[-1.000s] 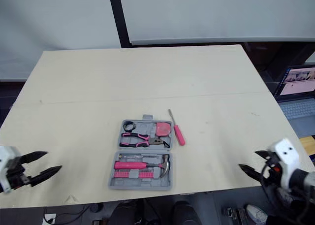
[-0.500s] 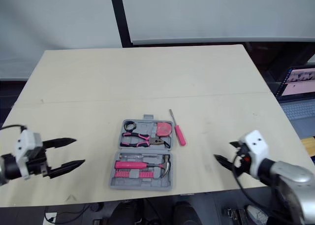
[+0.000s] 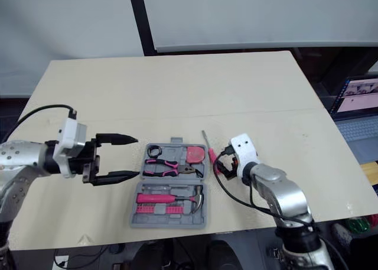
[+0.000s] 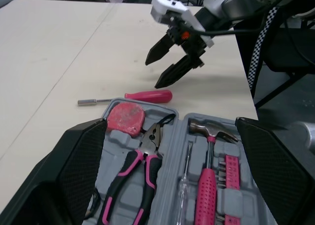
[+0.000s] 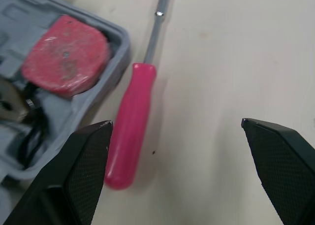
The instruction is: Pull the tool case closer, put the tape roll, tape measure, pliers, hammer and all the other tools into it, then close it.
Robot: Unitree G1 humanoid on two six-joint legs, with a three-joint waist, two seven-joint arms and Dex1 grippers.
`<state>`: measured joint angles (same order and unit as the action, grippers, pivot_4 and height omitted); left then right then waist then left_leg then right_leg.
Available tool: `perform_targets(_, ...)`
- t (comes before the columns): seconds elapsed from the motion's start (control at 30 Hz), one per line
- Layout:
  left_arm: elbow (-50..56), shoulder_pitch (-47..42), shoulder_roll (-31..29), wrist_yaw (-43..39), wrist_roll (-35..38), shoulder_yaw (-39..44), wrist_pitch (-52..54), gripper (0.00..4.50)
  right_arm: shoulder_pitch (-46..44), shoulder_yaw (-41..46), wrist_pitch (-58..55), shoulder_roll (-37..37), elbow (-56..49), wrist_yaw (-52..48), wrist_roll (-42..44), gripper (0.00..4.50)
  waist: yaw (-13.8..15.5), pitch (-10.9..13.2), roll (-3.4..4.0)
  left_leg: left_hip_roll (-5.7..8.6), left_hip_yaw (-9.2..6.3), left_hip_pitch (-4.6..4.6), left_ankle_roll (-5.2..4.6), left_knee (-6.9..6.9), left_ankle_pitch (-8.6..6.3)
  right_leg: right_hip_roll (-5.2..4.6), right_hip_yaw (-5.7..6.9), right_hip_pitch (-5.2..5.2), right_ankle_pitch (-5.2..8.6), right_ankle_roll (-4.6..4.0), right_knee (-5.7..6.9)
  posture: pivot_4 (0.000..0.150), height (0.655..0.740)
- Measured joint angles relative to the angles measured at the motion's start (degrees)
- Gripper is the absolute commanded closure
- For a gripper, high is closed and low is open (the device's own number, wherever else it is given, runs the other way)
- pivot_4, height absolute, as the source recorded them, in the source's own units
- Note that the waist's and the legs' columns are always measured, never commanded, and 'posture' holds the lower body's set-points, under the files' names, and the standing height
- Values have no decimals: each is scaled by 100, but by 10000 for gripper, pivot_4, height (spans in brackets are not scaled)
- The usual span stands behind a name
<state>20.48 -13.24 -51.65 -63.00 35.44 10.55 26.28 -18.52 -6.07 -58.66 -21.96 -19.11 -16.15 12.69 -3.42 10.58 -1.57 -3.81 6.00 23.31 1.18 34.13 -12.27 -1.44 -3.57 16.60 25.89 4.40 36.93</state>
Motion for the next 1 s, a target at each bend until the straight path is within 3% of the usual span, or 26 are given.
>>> perform_targets(1.0,-17,-64,132,92,-217,-252,-200,0,-669,-489,-2,555,1065,117,-510,793,-11,0,0,-1,0,-1,0,3,5,0,1,1,0,0,10,1500,7400)
